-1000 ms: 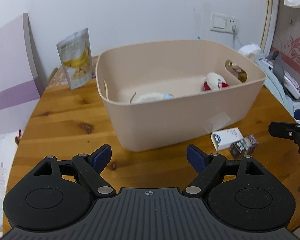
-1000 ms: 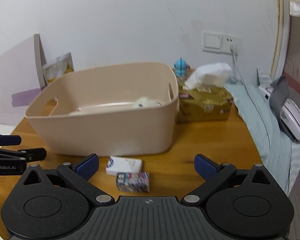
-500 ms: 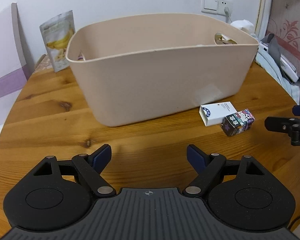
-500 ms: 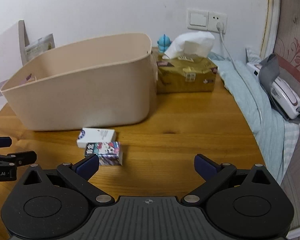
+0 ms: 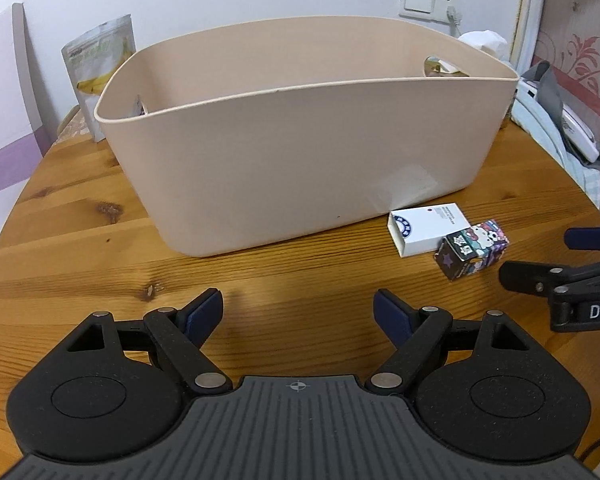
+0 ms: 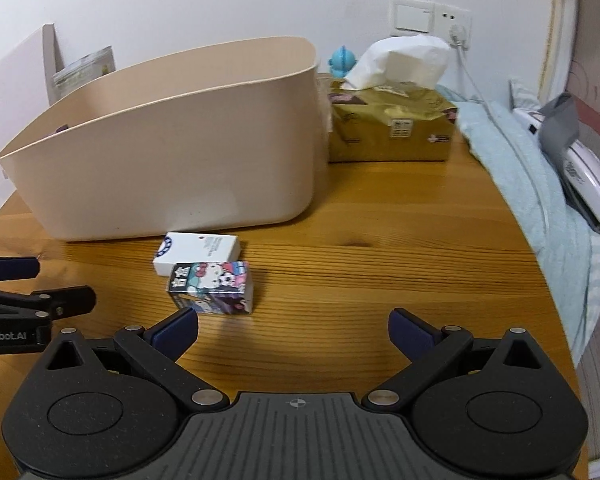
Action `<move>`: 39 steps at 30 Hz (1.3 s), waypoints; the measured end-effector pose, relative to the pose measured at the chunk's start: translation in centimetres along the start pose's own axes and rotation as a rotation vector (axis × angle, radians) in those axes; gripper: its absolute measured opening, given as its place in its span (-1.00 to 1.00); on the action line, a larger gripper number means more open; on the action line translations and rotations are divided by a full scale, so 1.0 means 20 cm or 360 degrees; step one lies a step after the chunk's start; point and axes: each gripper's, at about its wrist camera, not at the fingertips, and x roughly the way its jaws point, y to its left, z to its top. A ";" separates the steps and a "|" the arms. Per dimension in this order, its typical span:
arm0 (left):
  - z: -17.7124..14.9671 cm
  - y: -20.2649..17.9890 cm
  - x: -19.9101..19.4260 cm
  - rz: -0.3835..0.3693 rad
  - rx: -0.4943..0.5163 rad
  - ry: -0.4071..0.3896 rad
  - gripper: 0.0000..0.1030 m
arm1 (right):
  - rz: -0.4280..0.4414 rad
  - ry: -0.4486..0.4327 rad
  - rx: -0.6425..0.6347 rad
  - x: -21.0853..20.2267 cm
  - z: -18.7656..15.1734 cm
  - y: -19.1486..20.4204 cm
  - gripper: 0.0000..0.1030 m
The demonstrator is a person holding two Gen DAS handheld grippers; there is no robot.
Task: Organize objects
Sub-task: 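Withdraw both tools from the bin toward the white box and Hello Kitty box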
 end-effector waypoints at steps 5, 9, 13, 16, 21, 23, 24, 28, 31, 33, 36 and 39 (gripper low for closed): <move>0.02 0.02 0.02 0.0009 0.0003 0.0011 0.63 | 0.0050 0.0024 -0.0031 0.05 0.02 0.08 1.00; 0.03 0.03 0.04 -0.0009 -0.0043 0.0027 0.63 | 0.0055 0.0025 -0.0067 0.09 0.03 0.14 1.00; 0.04 0.02 0.05 -0.0001 -0.0038 0.0033 0.63 | 0.0045 0.0027 -0.0019 0.14 0.06 0.12 1.00; 0.04 0.01 0.06 -0.0003 -0.0040 0.0034 0.63 | 0.0032 0.0032 0.0003 0.16 0.07 0.09 0.99; 0.06 -0.02 0.08 -0.0018 -0.0042 0.0029 0.63 | 0.0005 0.0036 0.0026 0.16 0.07 0.03 0.98; 0.07 -0.04 0.08 -0.0029 -0.0039 0.0027 0.63 | -0.0009 0.0037 0.0026 0.15 0.07 0.01 0.98; 0.08 -0.05 0.08 -0.0035 -0.0039 0.0022 0.63 | -0.0009 0.0039 0.0025 0.15 0.07 -0.01 0.98; 0.12 -0.11 0.09 -0.0056 -0.0040 0.0012 0.63 | -0.0022 0.0042 0.0026 0.14 0.08 -0.05 0.98; 0.14 -0.16 0.09 -0.0080 -0.0051 0.0005 0.63 | -0.0026 0.0036 0.0016 0.14 0.08 -0.09 0.98; 0.15 -0.18 0.09 -0.0093 -0.0064 -0.0003 0.63 | -0.0015 0.0031 -0.0008 0.14 0.08 -0.10 0.98; 0.16 -0.20 0.08 -0.0125 -0.0082 -0.0010 0.63 | -0.0012 0.0027 -0.0061 0.14 0.08 -0.11 0.99; 0.18 -0.22 0.08 -0.0141 -0.0106 -0.0007 0.63 | -0.0011 0.0032 -0.0128 0.15 0.08 -0.11 1.00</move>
